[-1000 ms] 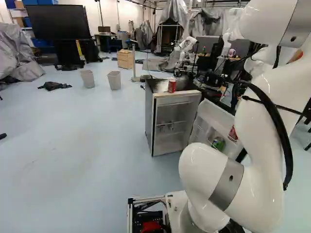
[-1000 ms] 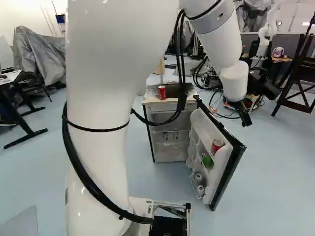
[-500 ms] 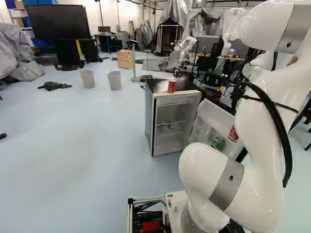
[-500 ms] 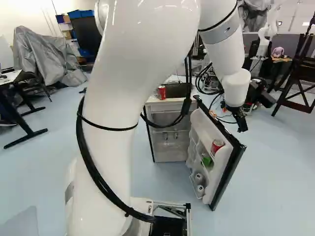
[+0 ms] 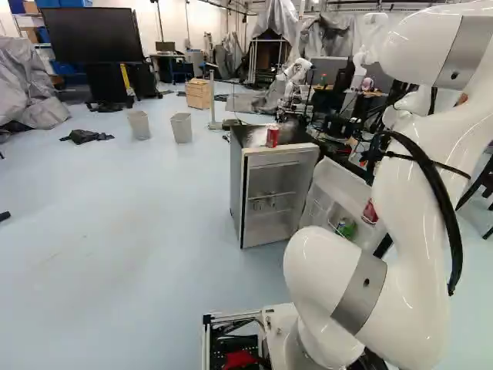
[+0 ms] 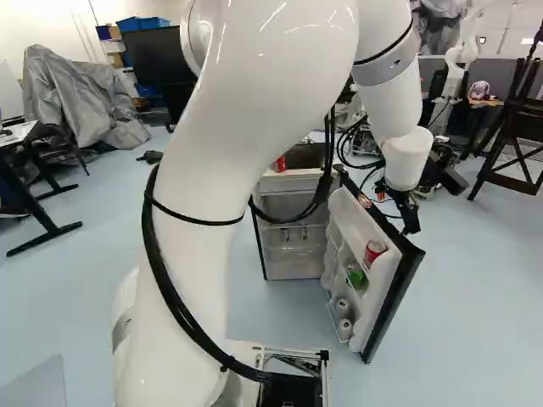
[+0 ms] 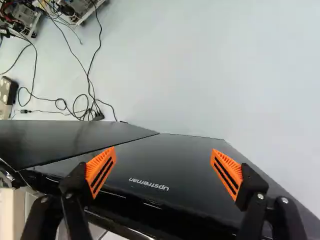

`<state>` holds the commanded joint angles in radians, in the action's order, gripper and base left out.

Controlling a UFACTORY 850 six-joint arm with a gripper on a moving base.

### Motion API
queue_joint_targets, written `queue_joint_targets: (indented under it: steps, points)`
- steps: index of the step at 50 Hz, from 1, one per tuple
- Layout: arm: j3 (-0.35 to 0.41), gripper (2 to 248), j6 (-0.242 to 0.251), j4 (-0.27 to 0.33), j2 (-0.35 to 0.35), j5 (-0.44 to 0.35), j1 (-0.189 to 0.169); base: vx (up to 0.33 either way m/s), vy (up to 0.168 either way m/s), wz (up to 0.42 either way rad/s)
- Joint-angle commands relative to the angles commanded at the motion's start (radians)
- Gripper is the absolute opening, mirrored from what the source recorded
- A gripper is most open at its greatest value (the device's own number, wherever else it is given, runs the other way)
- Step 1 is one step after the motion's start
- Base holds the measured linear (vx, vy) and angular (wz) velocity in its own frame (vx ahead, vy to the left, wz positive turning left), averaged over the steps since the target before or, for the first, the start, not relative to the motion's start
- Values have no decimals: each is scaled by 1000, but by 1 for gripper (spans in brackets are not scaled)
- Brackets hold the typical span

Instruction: Grab a drink from the fridge

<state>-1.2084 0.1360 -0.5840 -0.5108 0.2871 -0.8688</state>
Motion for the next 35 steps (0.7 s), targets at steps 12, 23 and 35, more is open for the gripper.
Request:
queue_joint_targets:
  steps: [12,23,35]
  points:
    - [20,247,0,1,15,5,1,0,0,0]
    - [47,247,0,1,34,5,1,0,0,0]
    - [71,247,0,1,52,5,4,0,0,0]
